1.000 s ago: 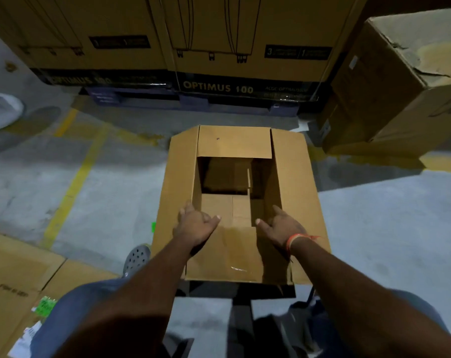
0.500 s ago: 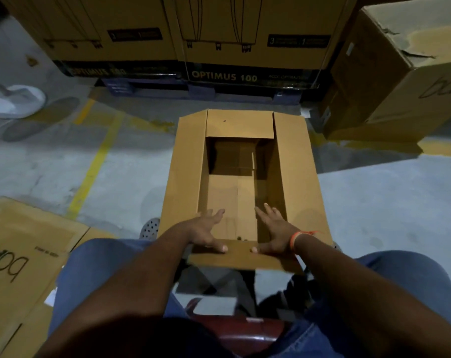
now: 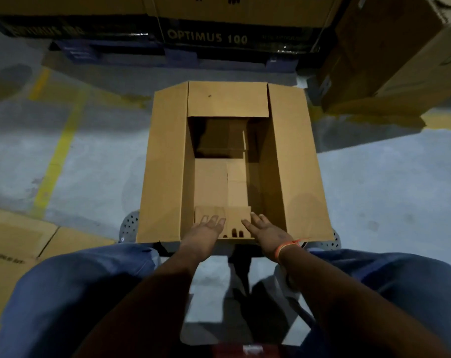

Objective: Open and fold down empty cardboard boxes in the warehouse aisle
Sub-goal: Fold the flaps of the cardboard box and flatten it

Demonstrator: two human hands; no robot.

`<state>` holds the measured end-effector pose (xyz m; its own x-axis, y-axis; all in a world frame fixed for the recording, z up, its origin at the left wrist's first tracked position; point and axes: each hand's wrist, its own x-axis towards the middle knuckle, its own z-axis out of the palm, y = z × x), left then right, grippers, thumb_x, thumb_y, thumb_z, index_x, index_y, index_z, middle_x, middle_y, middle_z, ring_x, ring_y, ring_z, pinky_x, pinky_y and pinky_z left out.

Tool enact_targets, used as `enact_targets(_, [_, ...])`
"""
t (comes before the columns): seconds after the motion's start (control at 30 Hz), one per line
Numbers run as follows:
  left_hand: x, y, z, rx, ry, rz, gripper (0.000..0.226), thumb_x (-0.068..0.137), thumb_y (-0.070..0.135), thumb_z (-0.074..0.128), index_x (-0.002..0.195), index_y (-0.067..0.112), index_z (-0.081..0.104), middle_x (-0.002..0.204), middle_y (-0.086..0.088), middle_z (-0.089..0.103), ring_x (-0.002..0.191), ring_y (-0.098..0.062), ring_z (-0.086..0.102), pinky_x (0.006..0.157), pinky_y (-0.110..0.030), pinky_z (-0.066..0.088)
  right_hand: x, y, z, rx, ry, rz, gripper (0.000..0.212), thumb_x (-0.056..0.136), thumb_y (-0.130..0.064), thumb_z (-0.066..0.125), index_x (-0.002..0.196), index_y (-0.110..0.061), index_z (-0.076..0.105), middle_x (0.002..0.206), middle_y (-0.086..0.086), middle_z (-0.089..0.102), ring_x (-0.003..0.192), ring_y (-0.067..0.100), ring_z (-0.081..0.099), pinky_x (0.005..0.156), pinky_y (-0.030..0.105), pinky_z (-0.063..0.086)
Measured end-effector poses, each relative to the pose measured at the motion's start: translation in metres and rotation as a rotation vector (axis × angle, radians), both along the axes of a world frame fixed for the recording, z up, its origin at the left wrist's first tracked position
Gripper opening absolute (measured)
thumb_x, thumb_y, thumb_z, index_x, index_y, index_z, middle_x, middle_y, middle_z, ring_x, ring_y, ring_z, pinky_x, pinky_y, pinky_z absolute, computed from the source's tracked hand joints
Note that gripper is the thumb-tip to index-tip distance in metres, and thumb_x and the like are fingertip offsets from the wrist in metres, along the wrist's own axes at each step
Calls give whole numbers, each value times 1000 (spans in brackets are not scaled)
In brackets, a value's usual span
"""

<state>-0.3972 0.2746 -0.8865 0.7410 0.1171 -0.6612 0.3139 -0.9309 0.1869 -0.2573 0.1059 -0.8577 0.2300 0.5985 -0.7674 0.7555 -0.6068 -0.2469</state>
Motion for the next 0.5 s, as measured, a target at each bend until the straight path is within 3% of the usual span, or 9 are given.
enact_targets(0.07, [-1, 3, -3, -49, 33, -1, 74, 96, -6, 47, 159, 27, 27, 162, -8, 34, 146, -32, 37, 114, -43, 41, 1, 1, -1, -18, 30, -2, 89, 94, 4, 51, 162, -31, 5, 169, 4, -6, 155, 29, 0, 125, 45, 18])
enact_targets(0.13, [-1, 8, -7, -128, 60, 12, 53, 95, 4, 49, 134, 38, 56, 136, -6, 62, 118, -27, 62, 95, -40, 55, 0, 0, 1, -47, 40, -5, 75, 97, 1, 48, 160, -31, 21, 166, 9, 19, 150, 31, 26, 120, 43, 30])
enact_targets(0.23, [-5, 9, -6, -211, 99, 69, 40, 86, 17, 55, 116, 41, 68, 116, -1, 71, 103, -24, 67, 89, -38, 58, -7, 1, 4, -67, 66, -15, 54, 101, -9, 49, 151, -28, 44, 147, 13, 53, 131, 30, 53, 107, 36, 44])
enact_targets(0.33, [-13, 14, -1, -454, 133, 227, 46, 82, 22, 62, 126, 33, 70, 121, 1, 72, 108, -20, 68, 94, -31, 55, -10, 3, 1, -59, 267, -134, 55, 96, -14, 61, 149, -21, 48, 144, 8, 57, 132, 25, 53, 100, 26, 43])
enact_targets(0.4, [-9, 22, 6, -777, 130, 562, 64, 85, 26, 76, 145, 25, 55, 141, 2, 61, 125, -14, 58, 109, -31, 45, -6, 13, 5, 61, 613, -551, 68, 94, -4, 60, 156, -18, 35, 147, 8, 53, 135, 22, 49, 94, 24, 44])
enact_targets(0.5, [27, 27, 23, -1352, -196, 1327, 78, 74, 45, 85, 142, 23, 54, 138, -6, 59, 125, -18, 54, 105, -34, 43, 6, 42, 7, 487, 1162, -1492, 61, 92, -3, 46, 152, -13, 37, 140, 14, 58, 131, 29, 54, 97, 33, 45])
